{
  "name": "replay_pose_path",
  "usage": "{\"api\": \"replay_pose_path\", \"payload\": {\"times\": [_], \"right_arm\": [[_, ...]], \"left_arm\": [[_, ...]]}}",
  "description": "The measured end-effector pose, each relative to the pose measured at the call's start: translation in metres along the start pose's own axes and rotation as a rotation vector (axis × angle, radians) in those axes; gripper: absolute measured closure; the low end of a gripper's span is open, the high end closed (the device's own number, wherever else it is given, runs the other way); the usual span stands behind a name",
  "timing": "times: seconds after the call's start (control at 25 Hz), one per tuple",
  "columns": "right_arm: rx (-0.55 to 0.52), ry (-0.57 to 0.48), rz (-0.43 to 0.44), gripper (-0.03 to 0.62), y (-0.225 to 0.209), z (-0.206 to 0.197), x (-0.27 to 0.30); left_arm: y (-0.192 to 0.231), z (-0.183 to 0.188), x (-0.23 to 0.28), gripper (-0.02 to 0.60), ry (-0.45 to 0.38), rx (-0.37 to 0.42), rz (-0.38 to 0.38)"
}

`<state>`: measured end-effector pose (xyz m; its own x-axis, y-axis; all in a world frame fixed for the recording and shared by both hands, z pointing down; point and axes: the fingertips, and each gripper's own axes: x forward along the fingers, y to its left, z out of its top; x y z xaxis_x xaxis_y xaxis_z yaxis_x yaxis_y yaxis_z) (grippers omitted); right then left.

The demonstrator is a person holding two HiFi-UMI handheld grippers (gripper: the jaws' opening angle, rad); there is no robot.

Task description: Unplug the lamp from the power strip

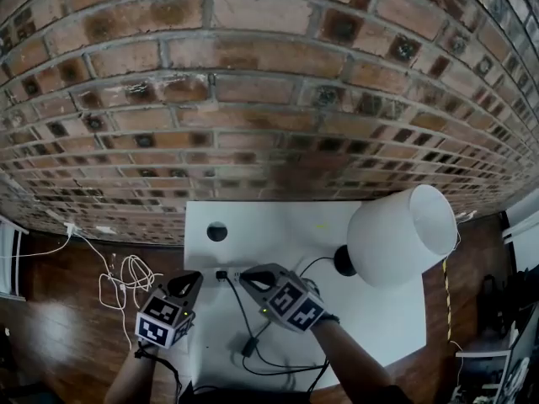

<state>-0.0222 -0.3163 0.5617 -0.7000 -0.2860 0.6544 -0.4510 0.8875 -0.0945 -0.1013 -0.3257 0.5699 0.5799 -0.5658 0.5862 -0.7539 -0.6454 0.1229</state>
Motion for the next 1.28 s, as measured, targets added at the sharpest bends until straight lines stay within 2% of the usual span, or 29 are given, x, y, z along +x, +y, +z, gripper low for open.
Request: {"api": "replay_pose_path", "payload": {"times": [0.12, 0.4, 0.44, 0.52, 0.68, 1.12, 1.28], "right_arm": [[0.018, 0.011, 0.025, 0.580, -0.004, -0.007, 0.015], [-0.071, 0.063, 0.068, 0.577, 0.001, -0.017, 0.037], [-0.076, 0.070, 0.071, 0.563, 0.002, -0.018, 0.040], [-0.083, 0.076, 0.080, 0.492, 0.004, -0.019, 0.043], [-0.133, 0.085, 0.075, 0.431, 0.008, -0.018, 0.048], [-0.217, 0.095, 0.087, 0.432, 0.015, -0.007, 0.071], [-0.239, 0.099, 0.087, 0.465, 0.017, -0.008, 0.076]], "left_arm": [[-0.001, -0.008, 0.010, 0.583, 0.025, -0.016, -0.007], [0.002, -0.025, 0.023, 0.583, 0.079, -0.032, -0.009], [0.002, -0.027, 0.024, 0.583, 0.081, -0.032, -0.010], [0.002, -0.031, 0.027, 0.583, 0.086, -0.029, -0.011], [0.003, -0.038, 0.029, 0.583, 0.106, -0.034, -0.012], [-0.002, -0.043, 0.037, 0.583, 0.123, -0.010, -0.026], [-0.002, -0.043, 0.038, 0.583, 0.123, -0.002, -0.022]]}}
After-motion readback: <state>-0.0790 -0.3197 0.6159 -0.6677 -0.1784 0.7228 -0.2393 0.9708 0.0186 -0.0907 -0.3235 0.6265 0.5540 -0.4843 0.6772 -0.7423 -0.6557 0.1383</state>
